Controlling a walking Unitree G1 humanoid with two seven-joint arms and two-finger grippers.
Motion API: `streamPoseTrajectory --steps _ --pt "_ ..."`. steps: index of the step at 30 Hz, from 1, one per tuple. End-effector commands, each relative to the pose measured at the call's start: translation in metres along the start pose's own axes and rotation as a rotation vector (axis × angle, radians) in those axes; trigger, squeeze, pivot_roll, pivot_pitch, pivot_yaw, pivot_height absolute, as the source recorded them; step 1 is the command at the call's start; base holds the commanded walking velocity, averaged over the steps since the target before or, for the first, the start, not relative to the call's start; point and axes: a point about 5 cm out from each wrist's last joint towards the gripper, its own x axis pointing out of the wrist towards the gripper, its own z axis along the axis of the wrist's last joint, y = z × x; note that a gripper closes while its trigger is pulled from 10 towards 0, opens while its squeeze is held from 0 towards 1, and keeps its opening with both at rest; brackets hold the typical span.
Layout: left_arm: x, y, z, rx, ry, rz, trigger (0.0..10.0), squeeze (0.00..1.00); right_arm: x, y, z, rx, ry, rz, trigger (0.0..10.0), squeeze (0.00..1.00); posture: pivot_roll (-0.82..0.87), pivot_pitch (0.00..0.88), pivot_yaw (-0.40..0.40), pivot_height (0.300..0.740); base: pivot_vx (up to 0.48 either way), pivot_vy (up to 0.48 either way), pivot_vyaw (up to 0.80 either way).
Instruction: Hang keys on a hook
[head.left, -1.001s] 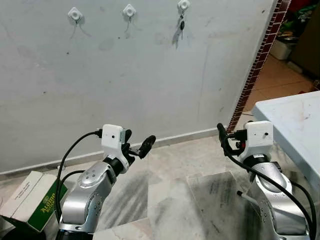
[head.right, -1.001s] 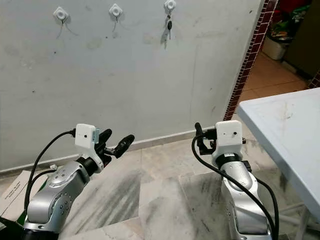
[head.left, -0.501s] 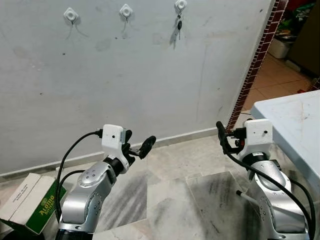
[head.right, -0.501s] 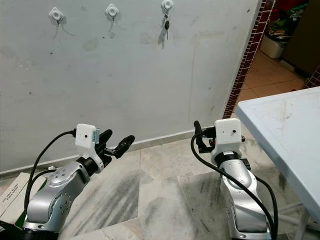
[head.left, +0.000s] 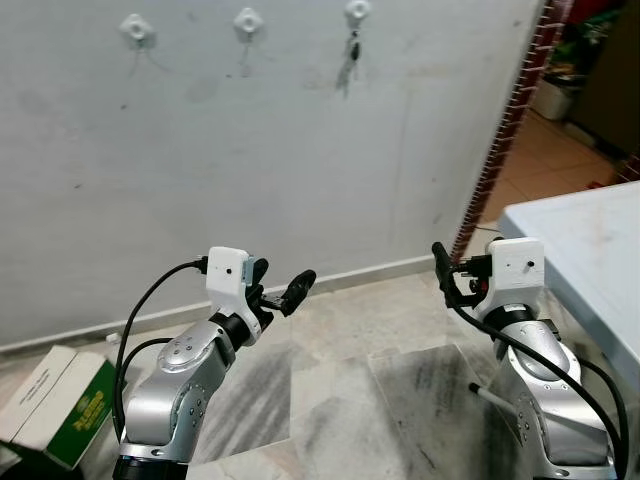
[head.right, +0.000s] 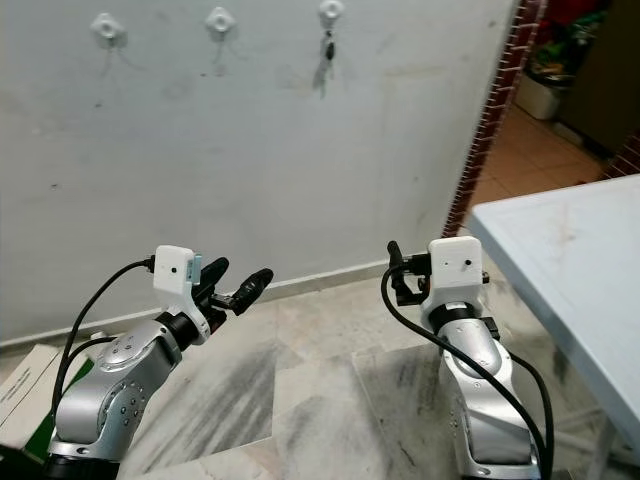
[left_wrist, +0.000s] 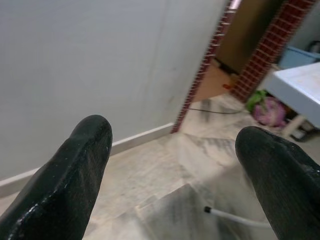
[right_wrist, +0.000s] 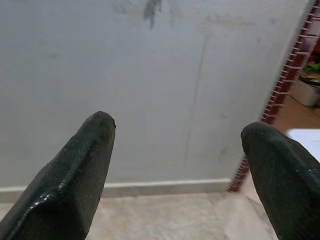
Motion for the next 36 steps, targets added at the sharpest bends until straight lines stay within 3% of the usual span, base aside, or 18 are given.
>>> streamPoseTrajectory --steps 1,19,36 --pt "0.0011 -0.0012 0.0024 0.011 0.0 -0.002 10.0 0.0 -0.0002 -0.0041 0.0003 0.002 0.006 -0.01 10.0 0.0 -0.06 0.0 0.068 0.74 0.0 0.0 -0.77" --pt "0.0024 -0.0041 0.0 0.013 0.022 -0.016 10.0 0.0 0.0012 -0.0039 0.001 0.0 0.003 -0.012 10.0 0.0 -0.06 0.0 0.069 0.74 0.0 0.0 -0.77" --pt "0.0051 0.0027 0.0016 0.017 0.04 -0.003 10.0 0.0 0.0021 -0.0044 0.0031 -0.001 -0.001 -0.019 10.0 0.0 -0.06 0.0 0.075 0.74 0.0 0.0 -0.77"
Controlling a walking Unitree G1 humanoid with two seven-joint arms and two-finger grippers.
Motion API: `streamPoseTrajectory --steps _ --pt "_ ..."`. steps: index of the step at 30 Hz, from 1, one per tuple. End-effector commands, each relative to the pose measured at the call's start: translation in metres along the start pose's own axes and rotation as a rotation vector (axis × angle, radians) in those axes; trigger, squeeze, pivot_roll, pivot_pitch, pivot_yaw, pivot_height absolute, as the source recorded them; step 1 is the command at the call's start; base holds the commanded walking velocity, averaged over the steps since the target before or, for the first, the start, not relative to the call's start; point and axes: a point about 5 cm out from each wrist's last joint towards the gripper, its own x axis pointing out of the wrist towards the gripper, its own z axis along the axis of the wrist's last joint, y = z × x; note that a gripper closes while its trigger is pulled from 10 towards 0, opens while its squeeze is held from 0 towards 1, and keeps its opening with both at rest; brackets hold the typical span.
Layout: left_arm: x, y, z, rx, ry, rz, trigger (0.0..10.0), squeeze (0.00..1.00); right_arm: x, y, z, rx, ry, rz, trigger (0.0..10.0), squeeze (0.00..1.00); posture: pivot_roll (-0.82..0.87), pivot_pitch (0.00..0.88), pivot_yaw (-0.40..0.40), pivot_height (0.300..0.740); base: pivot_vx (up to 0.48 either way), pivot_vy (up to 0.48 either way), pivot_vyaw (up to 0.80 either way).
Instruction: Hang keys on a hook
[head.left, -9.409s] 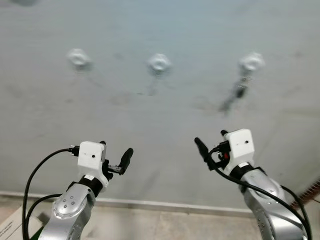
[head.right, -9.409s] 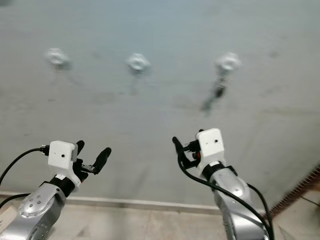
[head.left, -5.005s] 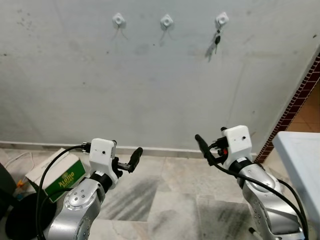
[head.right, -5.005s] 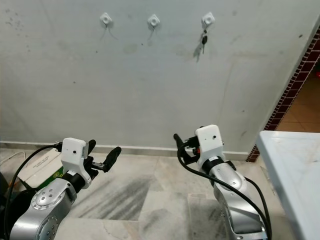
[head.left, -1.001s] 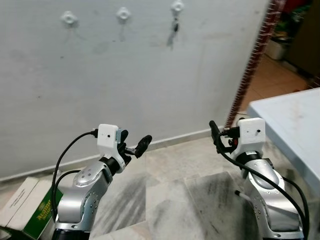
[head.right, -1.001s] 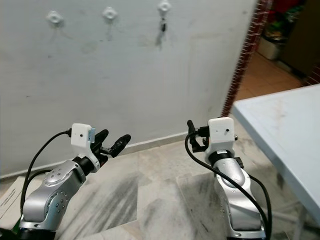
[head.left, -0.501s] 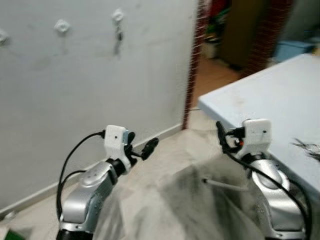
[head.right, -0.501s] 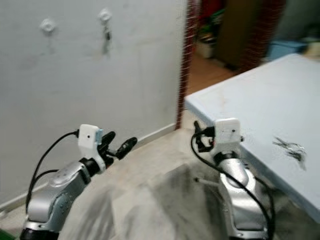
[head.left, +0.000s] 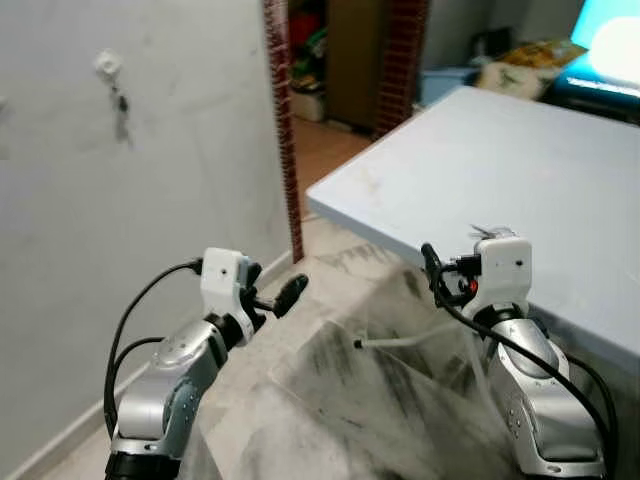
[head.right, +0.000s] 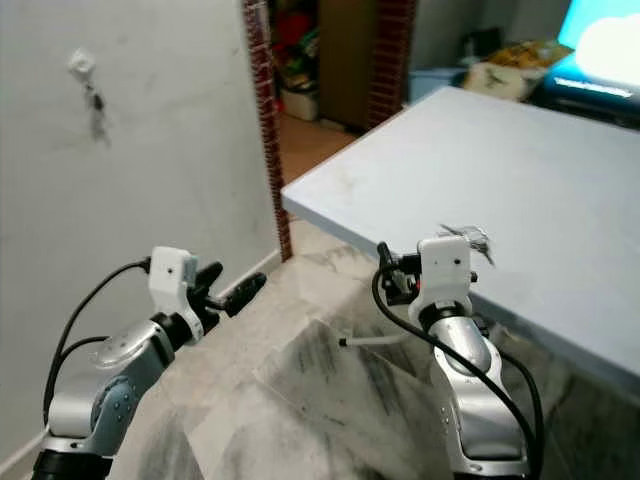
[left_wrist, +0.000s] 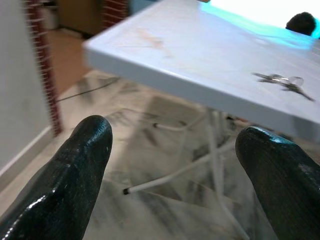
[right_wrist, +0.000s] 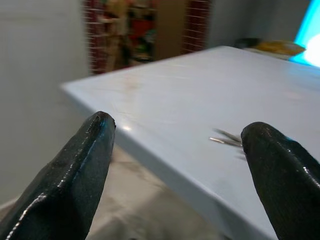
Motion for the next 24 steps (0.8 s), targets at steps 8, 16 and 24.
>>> streamPoseTrajectory --steps 8,16,24 --pt "0.0027 0.005 0.0015 0.022 0.014 0.027 10.0 0.0 0.0027 0.0004 0.0038 -0.005 -0.005 -0.001 10.0 0.0 -0.06 0.0 0.075 0.74 0.0 0.0 -0.78" --pt "0.0019 0.0047 0.0014 0.004 0.004 0.027 10.0 0.0 0.0018 0.0008 0.0032 -0.006 -0.004 0.008 10.0 0.0 -0.06 0.0 0.071 0.74 0.0 0.0 0.0" --pt "0.003 0.0044 0.0022 0.0 -0.005 0.021 10.0 0.0 0.0022 0.0015 0.0033 -0.011 -0.004 0.009 10.0 0.0 -0.06 0.0 0.069 0.74 0.0 0.0 0.0"
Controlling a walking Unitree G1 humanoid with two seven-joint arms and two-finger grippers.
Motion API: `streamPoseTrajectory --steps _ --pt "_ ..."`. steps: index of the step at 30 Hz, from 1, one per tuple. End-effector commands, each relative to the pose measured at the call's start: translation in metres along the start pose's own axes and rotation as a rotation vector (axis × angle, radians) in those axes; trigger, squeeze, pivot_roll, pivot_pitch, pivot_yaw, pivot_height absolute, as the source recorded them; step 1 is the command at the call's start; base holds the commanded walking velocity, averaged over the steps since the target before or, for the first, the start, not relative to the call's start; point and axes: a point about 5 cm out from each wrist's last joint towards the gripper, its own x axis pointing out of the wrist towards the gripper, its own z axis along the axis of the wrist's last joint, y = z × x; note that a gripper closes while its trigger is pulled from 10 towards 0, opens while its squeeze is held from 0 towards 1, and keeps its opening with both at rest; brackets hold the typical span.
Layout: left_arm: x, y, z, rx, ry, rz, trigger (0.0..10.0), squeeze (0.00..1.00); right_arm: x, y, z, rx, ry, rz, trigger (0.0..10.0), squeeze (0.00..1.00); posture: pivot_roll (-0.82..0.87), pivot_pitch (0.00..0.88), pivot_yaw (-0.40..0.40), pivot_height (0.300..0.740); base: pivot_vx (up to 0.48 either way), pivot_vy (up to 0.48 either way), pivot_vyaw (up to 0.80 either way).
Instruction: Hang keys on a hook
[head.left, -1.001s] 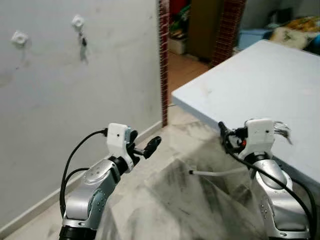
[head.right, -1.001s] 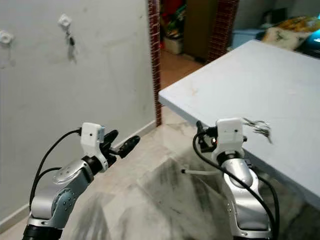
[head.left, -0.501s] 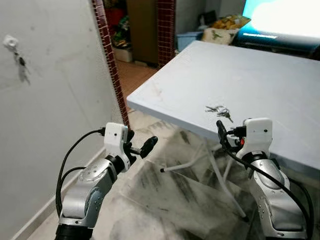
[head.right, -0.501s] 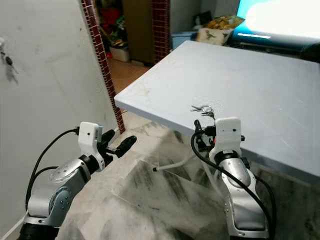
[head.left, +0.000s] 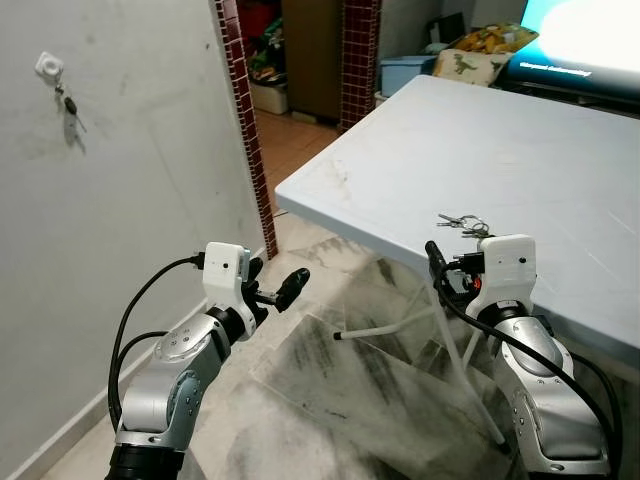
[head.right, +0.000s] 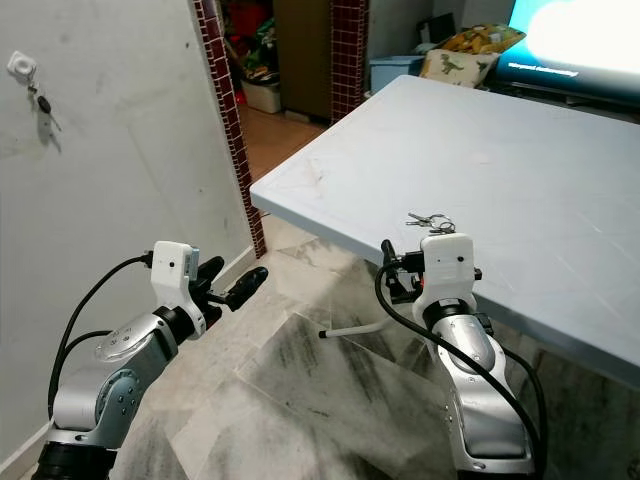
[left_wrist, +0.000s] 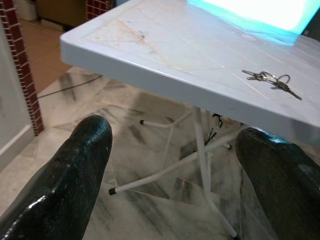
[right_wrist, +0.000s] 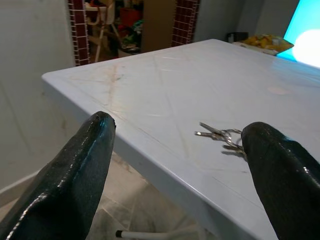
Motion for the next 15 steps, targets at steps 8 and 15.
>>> streamPoseTrajectory --steps 8,15 --pt "0.0003 0.0026 0.0004 0.011 -0.001 0.014 10.0 0.0 0.0016 0.001 0.0034 0.001 -0.004 0.003 10.0 0.0 -0.06 0.0 0.071 0.74 0.095 0.0 -0.59" --pt "0.0007 0.002 -0.0002 0.017 0.002 0.014 10.0 0.0 0.0009 0.0012 0.0023 0.005 -0.003 0.001 10.0 0.0 -0.06 0.0 0.072 0.74 0.288 0.0 -0.27"
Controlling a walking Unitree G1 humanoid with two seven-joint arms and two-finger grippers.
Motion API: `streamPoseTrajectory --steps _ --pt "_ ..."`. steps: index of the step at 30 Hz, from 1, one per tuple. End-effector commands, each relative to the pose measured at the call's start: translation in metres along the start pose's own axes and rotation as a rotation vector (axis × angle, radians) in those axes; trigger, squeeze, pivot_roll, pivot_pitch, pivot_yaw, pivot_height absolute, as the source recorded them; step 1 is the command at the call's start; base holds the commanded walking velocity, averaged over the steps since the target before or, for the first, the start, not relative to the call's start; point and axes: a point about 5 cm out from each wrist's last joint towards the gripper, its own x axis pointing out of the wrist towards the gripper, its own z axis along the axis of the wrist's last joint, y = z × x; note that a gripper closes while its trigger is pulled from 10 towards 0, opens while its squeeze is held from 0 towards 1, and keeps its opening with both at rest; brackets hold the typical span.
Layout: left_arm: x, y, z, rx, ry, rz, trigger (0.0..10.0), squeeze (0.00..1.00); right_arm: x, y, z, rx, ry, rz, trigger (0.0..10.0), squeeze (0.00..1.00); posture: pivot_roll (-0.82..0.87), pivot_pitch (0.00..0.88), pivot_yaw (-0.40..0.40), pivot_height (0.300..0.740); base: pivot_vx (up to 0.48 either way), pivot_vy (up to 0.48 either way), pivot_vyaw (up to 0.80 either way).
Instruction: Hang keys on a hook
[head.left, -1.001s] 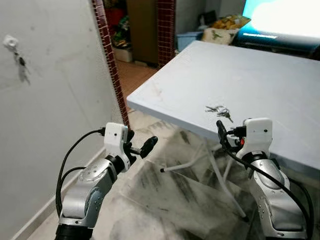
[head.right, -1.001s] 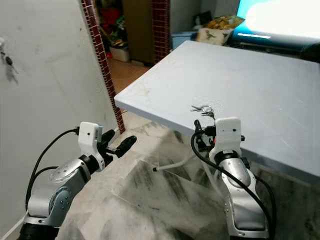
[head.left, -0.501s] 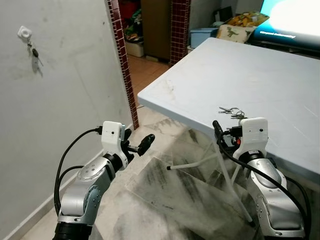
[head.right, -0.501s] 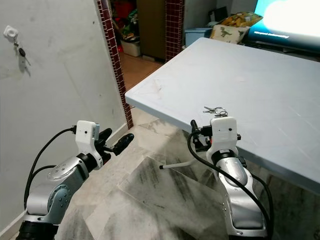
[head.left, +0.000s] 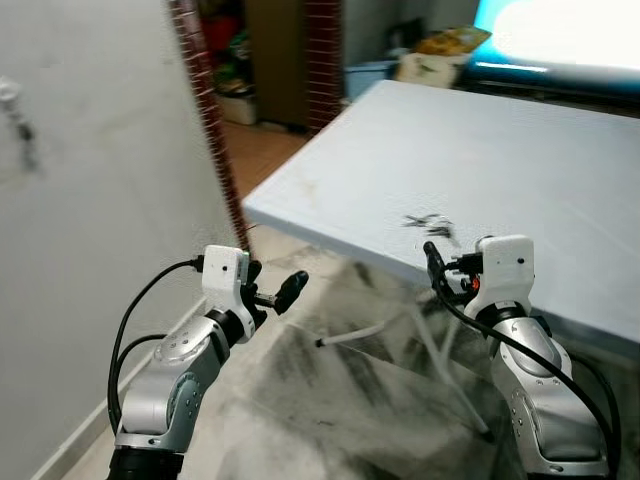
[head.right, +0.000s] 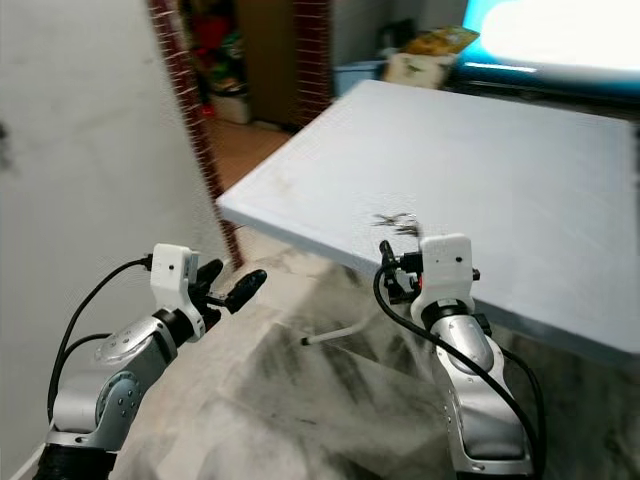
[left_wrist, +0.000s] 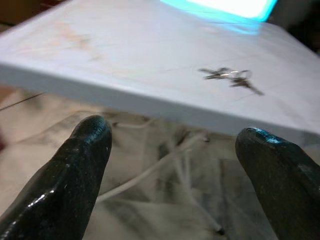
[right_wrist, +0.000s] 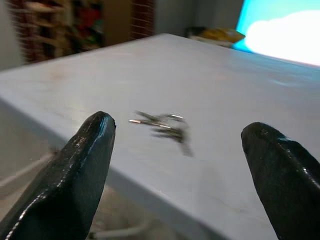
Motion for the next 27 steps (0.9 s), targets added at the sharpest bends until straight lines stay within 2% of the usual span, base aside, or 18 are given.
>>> streamPoseTrajectory --steps 1,5,23,27 --pt "-0.0042 0.0099 0.0022 0.025 0.001 0.041 10.0 0.0 0.0031 0.0073 0.0064 0.01 -0.022 0.024 10.0 0.0 -0.06 0.0 0.072 0.74 0.285 0.0 0.0" --pt "-0.0041 0.01 0.0022 0.025 0.001 0.041 10.0 0.0 0.0031 0.0076 0.0064 0.01 -0.022 0.024 10.0 0.0 -0.06 0.0 0.074 0.74 0.292 0.0 0.0" --pt "-0.0027 0.0085 0.0016 0.035 0.011 0.029 10.0 0.0 0.0024 0.0094 0.0054 0.006 -0.016 0.017 10.0 0.0 -0.06 0.0 0.079 0.74 0.3 0.234 0.0" --pt "-0.0026 0.0076 0.0003 0.037 0.018 0.026 10.0 0.0 0.0016 0.0107 0.0037 0.015 -0.007 0.019 10.0 0.0 -0.06 0.0 0.079 0.74 0.317 0.0 -0.7"
